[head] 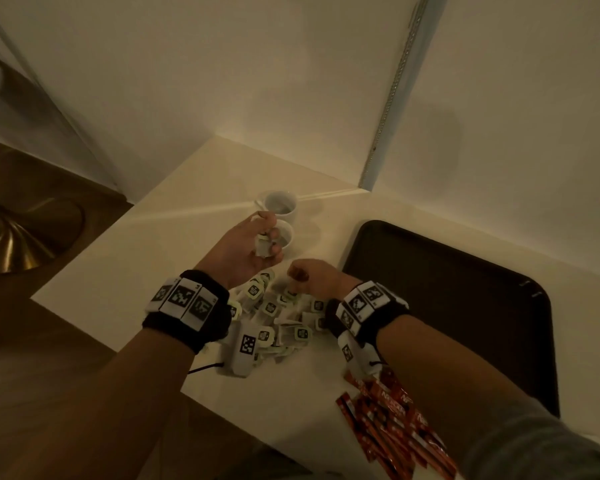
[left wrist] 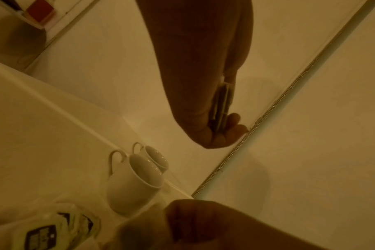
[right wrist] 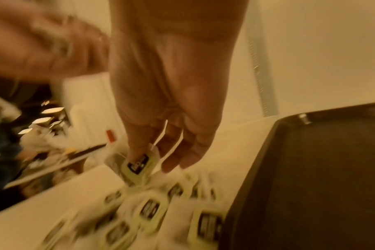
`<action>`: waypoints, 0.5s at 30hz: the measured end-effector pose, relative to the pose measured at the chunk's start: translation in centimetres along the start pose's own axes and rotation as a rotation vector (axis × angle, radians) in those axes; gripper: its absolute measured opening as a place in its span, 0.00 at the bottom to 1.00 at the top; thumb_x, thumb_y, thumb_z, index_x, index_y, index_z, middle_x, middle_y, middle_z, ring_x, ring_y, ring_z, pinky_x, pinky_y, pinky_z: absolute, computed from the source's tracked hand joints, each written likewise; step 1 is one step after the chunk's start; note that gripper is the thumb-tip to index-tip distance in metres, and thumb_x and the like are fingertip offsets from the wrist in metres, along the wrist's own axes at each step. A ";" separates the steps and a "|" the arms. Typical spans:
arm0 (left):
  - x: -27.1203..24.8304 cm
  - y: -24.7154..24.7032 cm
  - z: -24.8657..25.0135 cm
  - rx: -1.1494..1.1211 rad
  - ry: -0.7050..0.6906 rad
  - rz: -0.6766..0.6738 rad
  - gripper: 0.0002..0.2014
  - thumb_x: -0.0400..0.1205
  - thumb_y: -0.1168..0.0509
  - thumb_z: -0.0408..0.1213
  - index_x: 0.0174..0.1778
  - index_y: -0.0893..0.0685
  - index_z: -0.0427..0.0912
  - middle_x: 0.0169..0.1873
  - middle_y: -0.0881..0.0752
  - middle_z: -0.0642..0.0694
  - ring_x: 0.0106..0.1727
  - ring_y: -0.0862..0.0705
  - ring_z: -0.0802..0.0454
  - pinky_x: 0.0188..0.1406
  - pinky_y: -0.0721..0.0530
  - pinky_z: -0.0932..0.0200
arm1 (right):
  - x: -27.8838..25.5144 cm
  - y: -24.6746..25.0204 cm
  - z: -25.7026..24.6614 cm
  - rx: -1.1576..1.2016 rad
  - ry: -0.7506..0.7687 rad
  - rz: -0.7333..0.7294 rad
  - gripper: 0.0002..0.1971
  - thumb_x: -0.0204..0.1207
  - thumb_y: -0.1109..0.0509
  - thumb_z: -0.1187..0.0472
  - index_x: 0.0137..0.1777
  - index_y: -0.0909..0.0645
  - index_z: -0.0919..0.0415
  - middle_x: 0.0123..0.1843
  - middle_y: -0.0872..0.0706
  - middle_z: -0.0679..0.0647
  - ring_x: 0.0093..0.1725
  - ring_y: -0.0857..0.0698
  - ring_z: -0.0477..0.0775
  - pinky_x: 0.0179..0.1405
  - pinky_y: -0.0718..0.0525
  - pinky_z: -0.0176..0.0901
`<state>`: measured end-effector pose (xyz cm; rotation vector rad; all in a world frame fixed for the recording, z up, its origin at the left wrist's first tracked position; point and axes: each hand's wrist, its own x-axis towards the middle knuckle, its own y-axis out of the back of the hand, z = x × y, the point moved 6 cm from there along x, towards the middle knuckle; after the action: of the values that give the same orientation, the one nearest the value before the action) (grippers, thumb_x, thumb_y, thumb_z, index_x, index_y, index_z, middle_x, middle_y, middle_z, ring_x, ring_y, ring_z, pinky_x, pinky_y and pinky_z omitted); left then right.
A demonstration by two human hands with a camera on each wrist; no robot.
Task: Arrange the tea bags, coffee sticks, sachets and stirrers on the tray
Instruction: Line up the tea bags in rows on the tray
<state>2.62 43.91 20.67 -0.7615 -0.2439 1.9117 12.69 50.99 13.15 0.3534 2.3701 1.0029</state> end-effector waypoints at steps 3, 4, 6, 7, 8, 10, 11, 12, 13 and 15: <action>0.3 0.9 0.1 0.074 -0.042 0.070 0.08 0.83 0.37 0.34 0.39 0.24 0.47 0.27 0.28 0.50 0.25 0.29 0.55 0.26 0.24 0.63 | -0.8 1.2 0.3 0.094 -0.073 -0.057 0.18 0.79 0.32 0.60 0.68 0.25 0.62 0.65 0.20 0.58 0.63 0.22 0.56 0.56 0.27 0.39; 0.3 1.2 0.0 0.073 -0.049 0.091 0.07 0.83 0.37 0.34 0.39 0.24 0.47 0.27 0.29 0.51 0.24 0.29 0.55 0.25 0.24 0.64 | -1.0 1.1 0.1 0.090 -0.078 -0.075 0.19 0.79 0.32 0.59 0.69 0.25 0.62 0.66 0.20 0.58 0.64 0.22 0.56 0.56 0.27 0.38; 0.4 1.5 0.0 0.057 -0.054 0.129 0.07 0.83 0.37 0.33 0.40 0.22 0.46 0.26 0.27 0.51 0.23 0.28 0.55 0.25 0.24 0.64 | -1.1 0.3 -0.4 0.074 -0.072 -0.104 0.20 0.79 0.31 0.57 0.68 0.24 0.61 0.67 0.20 0.57 0.64 0.22 0.55 0.57 0.28 0.38; 0.4 1.7 0.0 0.053 -0.059 0.142 0.06 0.83 0.37 0.33 0.40 0.22 0.46 0.26 0.26 0.51 0.23 0.28 0.55 0.26 0.23 0.64 | -1.1 0.0 -0.6 0.073 -0.066 -0.115 0.19 0.78 0.31 0.57 0.68 0.24 0.61 0.66 0.20 0.57 0.63 0.21 0.55 0.57 0.28 0.38; 0.3 1.8 0.0 0.061 -0.067 0.147 0.07 0.83 0.37 0.32 0.40 0.22 0.46 0.27 0.25 0.50 0.23 0.27 0.55 0.26 0.22 0.64 | -1.1 -0.1 -0.7 0.084 -0.062 -0.117 0.19 0.78 0.31 0.57 0.68 0.24 0.61 0.65 0.19 0.57 0.62 0.21 0.54 0.57 0.27 0.38; 0.3 1.9 0.2 0.107 -0.084 0.137 0.07 0.83 0.37 0.31 0.41 0.21 0.45 0.30 0.23 0.49 0.25 0.25 0.55 0.28 0.20 0.63 | -1.4 0.6 -0.9 0.195 -0.067 -0.129 0.17 0.79 0.31 0.59 0.66 0.23 0.63 0.60 0.18 0.56 0.55 0.19 0.52 0.52 0.21 0.39; 0.2 1.8 0.3 0.142 -0.092 0.127 0.07 0.83 0.37 0.31 0.41 0.21 0.45 0.31 0.23 0.49 0.26 0.25 0.55 0.29 0.20 0.62 | -1.8 1.2 -1.1 0.302 -0.067 -0.143 0.15 0.79 0.32 0.61 0.64 0.23 0.63 0.56 0.18 0.56 0.51 0.18 0.51 0.48 0.18 0.40; 0.1 1.6 0.4 0.185 -0.102 0.120 0.06 0.83 0.37 0.31 0.42 0.21 0.45 0.32 0.23 0.48 0.27 0.25 0.55 0.30 0.20 0.63 | -2.2 2.2 -1.4 0.414 -0.063 -0.153 0.12 0.79 0.33 0.63 0.61 0.23 0.63 0.53 0.18 0.56 0.48 0.17 0.51 0.46 0.16 0.40; 0.1 1.4 0.3 0.233 -0.106 0.115 0.05 0.83 0.36 0.32 0.42 0.21 0.45 0.33 0.23 0.48 0.27 0.25 0.56 0.29 0.21 0.64 | -2.7 3.4 -1.7 0.504 -0.053 -0.150 0.08 0.80 0.35 0.64 0.58 0.23 0.63 0.51 0.18 0.56 0.46 0.17 0.52 0.44 0.15 0.41; 0.2 0.2 0.0 0.316 -0.101 0.077 0.01 0.81 0.33 0.36 0.45 0.19 0.44 0.33 0.23 0.48 0.27 0.26 0.57 0.28 0.21 0.65 | -4.0 6.5 -2.4 0.581 -0.012 -0.097 0.08 0.81 0.36 0.65 0.58 0.22 0.63 0.48 0.17 0.55 0.42 0.16 0.49 0.41 0.16 0.38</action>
<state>2.44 43.95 20.48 -0.4694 0.0270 2.0019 14.85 52.31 20.71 0.4439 2.6024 0.2483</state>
